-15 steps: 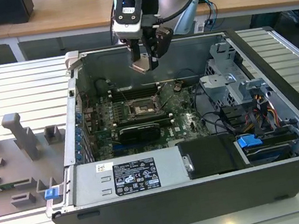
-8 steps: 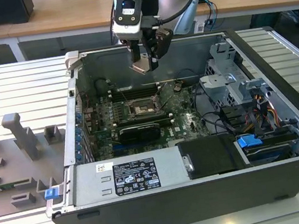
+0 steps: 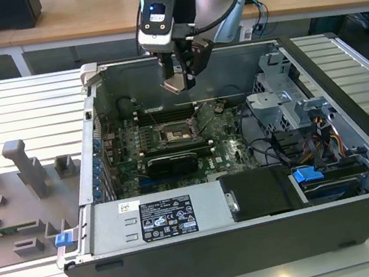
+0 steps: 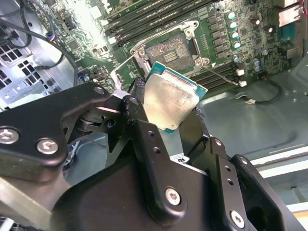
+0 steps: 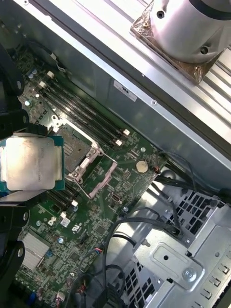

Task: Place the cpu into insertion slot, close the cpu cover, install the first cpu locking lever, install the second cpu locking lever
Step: 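Place the cpu into insertion slot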

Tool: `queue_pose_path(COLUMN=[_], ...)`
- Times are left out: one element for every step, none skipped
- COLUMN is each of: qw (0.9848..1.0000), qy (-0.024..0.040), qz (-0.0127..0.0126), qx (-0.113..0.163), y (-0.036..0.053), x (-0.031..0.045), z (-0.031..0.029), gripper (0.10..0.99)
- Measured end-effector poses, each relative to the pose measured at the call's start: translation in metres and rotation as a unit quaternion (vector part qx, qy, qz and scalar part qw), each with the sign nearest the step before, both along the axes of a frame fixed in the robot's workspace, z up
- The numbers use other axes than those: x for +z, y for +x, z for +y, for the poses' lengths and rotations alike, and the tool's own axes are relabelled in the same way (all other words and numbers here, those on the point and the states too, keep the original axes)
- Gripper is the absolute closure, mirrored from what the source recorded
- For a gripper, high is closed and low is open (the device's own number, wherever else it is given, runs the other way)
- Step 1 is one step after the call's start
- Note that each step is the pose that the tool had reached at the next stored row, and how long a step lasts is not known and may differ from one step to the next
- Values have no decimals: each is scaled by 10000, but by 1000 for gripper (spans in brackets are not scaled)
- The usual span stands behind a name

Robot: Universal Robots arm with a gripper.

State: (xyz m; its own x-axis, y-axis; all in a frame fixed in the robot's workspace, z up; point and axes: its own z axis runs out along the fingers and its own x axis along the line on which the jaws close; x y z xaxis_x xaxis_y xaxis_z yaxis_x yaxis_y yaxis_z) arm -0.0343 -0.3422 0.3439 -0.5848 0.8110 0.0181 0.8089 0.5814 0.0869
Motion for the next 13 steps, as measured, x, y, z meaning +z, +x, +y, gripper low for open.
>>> queue_pose_path(qw=[10000,9999,9998,9997,9996,9994,9991,9990,9988,9986,9984,9981,9979], qy=[0,0,-2,-2,-3,-6,-10,-12,-15,-17,-19,-21,-21], qz=[0,0,0,0,0,0,0,-1,-1,-1,-1,0,0], qx=[-78,-125,-208,-259,-294,-358,-422,-454,-491,-533,-568,-620,-646], y=[0,0,0,0,0,0,0,0,0,0,0,0,0], x=[-3,-6,-10,-13,-15,-19,-25,-27,-30,-33,-36,-39,-41], z=[0,0,0,0,0,0,0,0,0,0,0,0,0], gripper=[557,557,557,557,557,557,557,557,557,557,557,557,557])
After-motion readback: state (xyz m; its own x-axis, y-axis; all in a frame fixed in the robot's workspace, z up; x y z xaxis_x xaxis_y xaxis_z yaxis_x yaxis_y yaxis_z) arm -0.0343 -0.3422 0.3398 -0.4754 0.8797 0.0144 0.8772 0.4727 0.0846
